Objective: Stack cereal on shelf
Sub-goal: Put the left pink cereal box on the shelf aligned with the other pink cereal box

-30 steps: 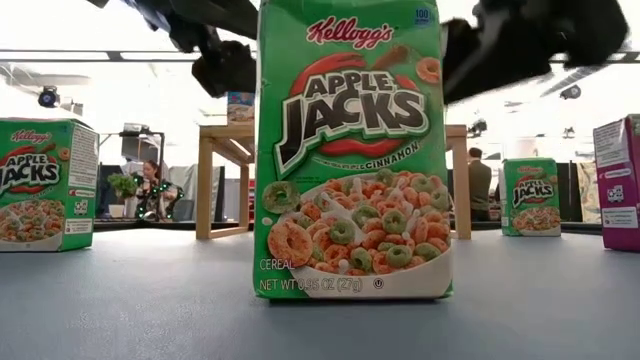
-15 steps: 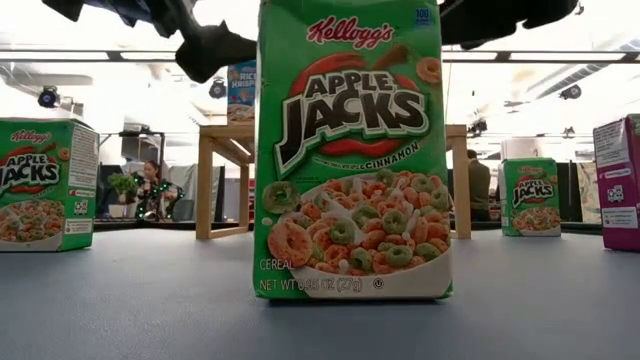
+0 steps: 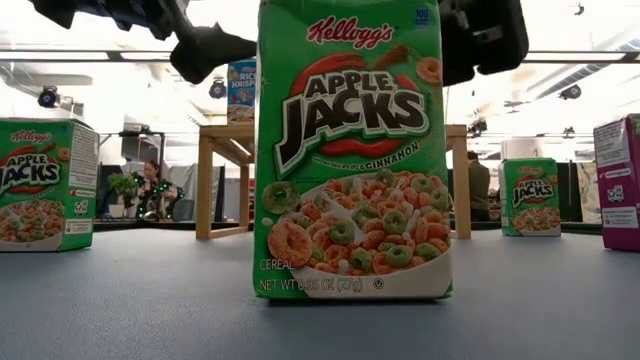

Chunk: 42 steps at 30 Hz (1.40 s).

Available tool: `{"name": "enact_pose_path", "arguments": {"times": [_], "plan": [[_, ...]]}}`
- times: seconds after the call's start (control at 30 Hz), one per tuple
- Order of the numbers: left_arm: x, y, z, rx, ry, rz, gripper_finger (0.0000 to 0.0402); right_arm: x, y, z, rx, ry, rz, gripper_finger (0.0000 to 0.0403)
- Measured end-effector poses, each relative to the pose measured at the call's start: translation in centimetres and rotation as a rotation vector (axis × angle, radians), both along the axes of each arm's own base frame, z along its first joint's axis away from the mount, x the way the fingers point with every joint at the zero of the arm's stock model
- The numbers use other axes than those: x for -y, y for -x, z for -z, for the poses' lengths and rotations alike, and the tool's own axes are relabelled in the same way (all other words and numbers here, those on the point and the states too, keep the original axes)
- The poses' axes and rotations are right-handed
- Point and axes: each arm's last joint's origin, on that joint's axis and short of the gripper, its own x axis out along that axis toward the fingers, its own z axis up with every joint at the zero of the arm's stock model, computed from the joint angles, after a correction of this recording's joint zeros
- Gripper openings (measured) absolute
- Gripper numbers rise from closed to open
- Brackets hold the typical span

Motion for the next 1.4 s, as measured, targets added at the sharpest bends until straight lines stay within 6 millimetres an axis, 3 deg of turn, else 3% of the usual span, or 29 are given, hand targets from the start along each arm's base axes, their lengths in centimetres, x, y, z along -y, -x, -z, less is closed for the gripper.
{"name": "enact_pose_path", "arguments": {"times": [0.4,0.97,1.13,1.4], "plan": [[0.0,-0.1,0.4,-0.016,-0.001,0.0,0.0354,-0.2,-1.9,-0.7,-0.087,0.01,-0.02,0.0231],[0.0,0.0,0.5,-0.026,-0.011,0.002,0.0354,0.3,1.6,-7.1,0.015,-0.166,0.128,0.0231],[0.0,0.0,0.5,-0.028,-0.012,0.002,0.0354,0.3,2.3,-7.9,0.03,-0.178,0.135,0.0231],[0.0,0.0,0.6,-0.038,-0.017,0.009,0.0354,0.4,1.9,-7.1,-0.005,-0.163,0.163,0.0235]]}}
